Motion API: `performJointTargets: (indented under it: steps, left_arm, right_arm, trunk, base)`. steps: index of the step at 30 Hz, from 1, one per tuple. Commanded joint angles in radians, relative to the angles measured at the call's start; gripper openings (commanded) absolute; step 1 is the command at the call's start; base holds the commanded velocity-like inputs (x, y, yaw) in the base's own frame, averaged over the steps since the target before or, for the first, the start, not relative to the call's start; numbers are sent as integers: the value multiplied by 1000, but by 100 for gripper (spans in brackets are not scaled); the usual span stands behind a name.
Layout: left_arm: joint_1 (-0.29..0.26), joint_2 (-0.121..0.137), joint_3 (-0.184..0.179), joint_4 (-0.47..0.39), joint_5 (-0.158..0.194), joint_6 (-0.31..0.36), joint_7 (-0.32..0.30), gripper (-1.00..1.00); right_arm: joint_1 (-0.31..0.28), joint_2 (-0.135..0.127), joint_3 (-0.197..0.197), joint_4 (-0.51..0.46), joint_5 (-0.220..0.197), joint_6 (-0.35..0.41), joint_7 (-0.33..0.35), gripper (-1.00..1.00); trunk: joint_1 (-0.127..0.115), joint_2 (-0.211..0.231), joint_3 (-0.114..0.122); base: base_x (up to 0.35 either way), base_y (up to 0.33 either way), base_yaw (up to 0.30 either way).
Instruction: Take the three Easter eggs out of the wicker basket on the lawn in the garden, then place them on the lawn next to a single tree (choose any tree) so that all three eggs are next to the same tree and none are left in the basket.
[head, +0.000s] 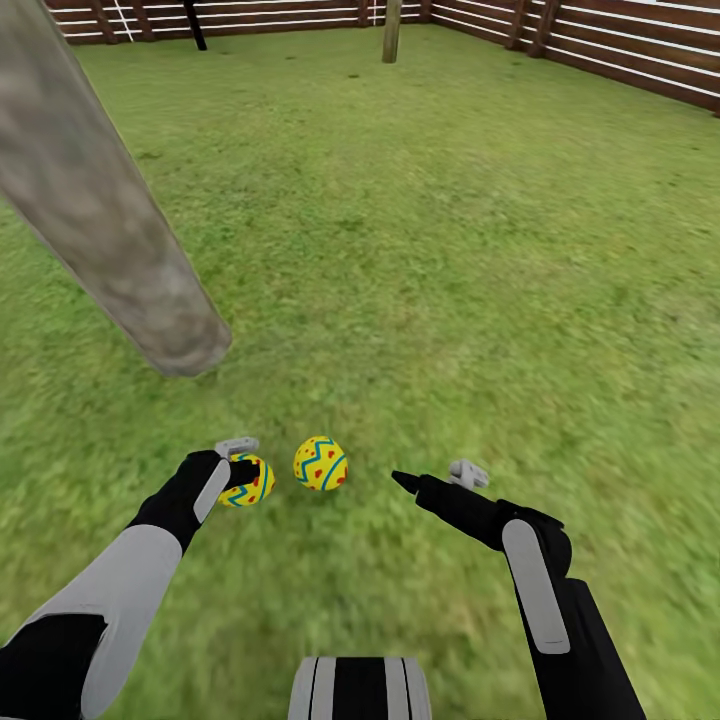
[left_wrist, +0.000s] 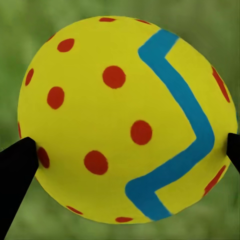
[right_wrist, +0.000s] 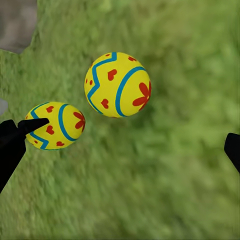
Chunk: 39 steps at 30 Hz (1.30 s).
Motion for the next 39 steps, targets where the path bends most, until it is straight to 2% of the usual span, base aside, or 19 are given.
performJointTargets:
  steps: [1,13,18,23,28,32,39]
  left_arm:
    - [0,1,-3,-2,10,4,9,-100]
    - [0,1,-3,-1,10,4,9,-100]
    - [0,0,-4,-1,9,3,10,-100]
    - [0,1,-4,-2,8,2,10,-100]
    - [0,0,-4,-2,7,2,10,-100]
    - [0,1,-4,-2,7,2,10,-100]
    - [0,1,-4,-2,6,2,10,-100]
  right_arm:
    - [-1,1,-2,-1,-3,6,-1,100]
    - [-1,1,-2,-1,-3,6,-1,100]
    - [-1,1,-2,-1,-3,6,-1,100]
    - [-1,1,-2,-1,-3,6,-1,100]
    - [-1,1,-2,-1,-3,6,-1,100]
    - [-1,1,-2,-1,-3,6,-1,100]
    - [-1,2,-2,-1,-3,6,-1,100]
  trunk:
    - [0,0,-1]
    - [5,-3,-43]
    - [5,-3,-43]
    - [7,-4,-63]
    - [7,-4,-63]
    - [9,-5,-78]
    - [9,-5,-78]
  base:
    - [0,0,0]
    - [0,0,0]
    - [0,0,0]
    - [0,0,0]
    - [0,0,0]
    - [0,0,0]
    - [0,0,0]
